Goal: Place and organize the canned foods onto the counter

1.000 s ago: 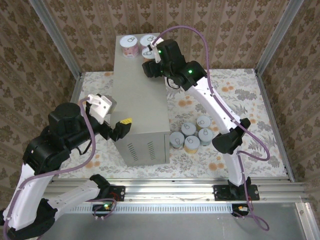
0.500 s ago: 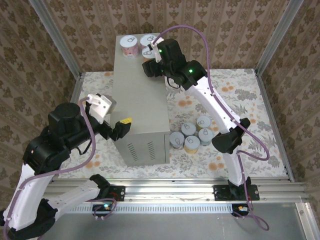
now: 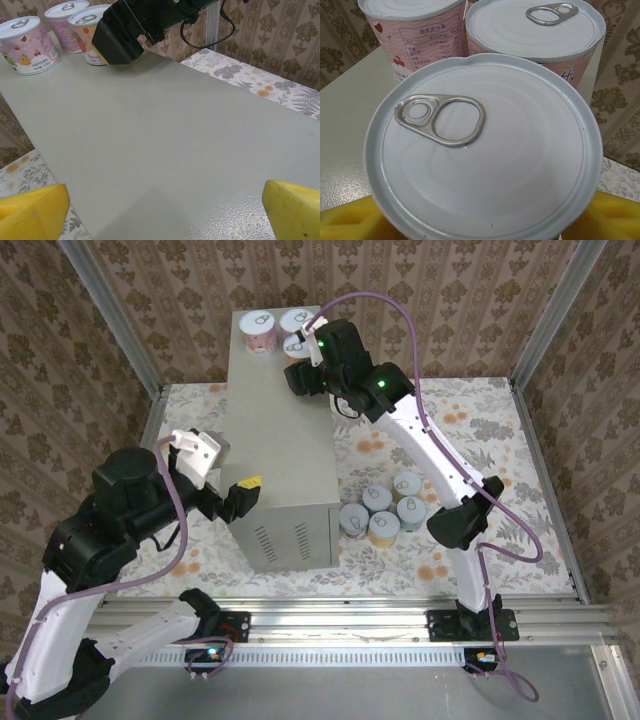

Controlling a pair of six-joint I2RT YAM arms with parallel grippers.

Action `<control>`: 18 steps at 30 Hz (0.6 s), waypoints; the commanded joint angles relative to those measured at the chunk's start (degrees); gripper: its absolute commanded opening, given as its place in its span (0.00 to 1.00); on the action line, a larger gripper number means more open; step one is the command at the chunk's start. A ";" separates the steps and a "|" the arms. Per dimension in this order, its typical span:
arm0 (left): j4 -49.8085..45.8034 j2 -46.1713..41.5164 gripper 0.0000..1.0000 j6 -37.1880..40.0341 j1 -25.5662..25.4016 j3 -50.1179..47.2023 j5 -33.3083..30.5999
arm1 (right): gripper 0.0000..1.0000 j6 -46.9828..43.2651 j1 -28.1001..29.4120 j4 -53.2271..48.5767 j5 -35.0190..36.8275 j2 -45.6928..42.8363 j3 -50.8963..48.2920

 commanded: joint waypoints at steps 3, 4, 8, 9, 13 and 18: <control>1.49 -0.71 1.00 -0.16 0.50 -0.59 0.82 | 0.72 1.02 0.84 -2.75 0.05 -1.31 -2.09; 1.47 -0.79 1.00 -0.14 0.43 -0.57 0.85 | 0.73 1.01 0.83 -2.61 0.11 -1.35 -2.40; 1.43 -0.71 1.00 -0.06 0.47 -0.57 0.86 | 0.75 1.11 0.85 -2.09 0.41 -1.88 -3.33; 1.42 -0.71 1.00 -0.07 0.48 -0.59 0.85 | 0.75 1.10 0.85 -2.04 0.41 -1.97 -3.43; 1.49 -0.71 1.00 -0.11 0.48 -0.57 0.94 | 0.79 1.04 0.79 -1.94 0.57 -2.37 -3.43; 1.60 -0.48 1.00 -0.19 0.52 -0.41 1.11 | 0.89 0.59 0.77 -1.69 0.99 -4.75 -4.46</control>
